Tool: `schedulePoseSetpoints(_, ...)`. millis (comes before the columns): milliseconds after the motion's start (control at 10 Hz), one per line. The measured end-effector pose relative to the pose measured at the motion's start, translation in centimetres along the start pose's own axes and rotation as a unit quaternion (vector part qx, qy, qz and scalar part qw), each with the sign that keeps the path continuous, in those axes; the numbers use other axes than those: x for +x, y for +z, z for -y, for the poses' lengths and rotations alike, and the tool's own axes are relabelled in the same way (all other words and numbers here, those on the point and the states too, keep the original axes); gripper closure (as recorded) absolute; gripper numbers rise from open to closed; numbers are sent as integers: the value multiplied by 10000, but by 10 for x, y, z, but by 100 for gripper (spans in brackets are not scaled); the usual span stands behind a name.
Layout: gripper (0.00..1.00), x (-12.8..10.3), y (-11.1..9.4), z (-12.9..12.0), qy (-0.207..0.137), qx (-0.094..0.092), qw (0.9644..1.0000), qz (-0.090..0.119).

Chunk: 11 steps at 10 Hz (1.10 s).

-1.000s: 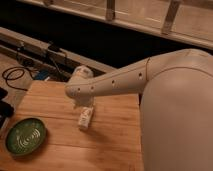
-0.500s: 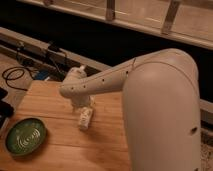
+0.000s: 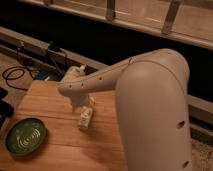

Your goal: Place the bottle in the ceramic bowl

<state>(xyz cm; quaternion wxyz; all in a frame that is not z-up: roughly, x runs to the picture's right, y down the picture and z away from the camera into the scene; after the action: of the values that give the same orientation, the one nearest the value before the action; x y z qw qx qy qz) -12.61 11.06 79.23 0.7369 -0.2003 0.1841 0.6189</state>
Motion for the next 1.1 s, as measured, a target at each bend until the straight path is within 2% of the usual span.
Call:
schedulePoseSetpoints(300, 35, -3, 11, 1, 18, -36, 10000, -83)
schedulePoseSetpoints(600, 35, -6, 30, 3, 74, -68, 9996, -261)
schedulePoseSetpoints(1100, 35, -1, 71, 8, 159, -103, 9971, -730)
